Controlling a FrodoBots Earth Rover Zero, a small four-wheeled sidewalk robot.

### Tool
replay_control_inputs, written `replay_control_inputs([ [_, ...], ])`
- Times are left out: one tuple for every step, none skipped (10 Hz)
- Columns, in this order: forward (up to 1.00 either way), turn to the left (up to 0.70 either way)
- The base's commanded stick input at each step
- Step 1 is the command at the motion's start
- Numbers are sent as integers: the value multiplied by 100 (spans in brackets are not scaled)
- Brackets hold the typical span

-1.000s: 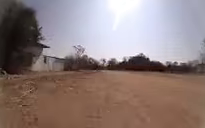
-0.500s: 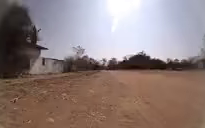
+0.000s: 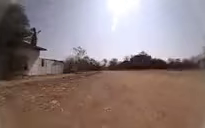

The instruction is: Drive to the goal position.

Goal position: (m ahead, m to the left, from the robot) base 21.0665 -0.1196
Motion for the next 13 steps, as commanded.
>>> replay_control_inputs([
  [100,0],
  [100,0],
  [100,0],
  [100,0],
  [100,0],
  [100,0],
  [100,-12],
  [100,-40],
  [100,-40],
  [100,-29],
  [100,0],
  [100,0],
  [100,0],
])
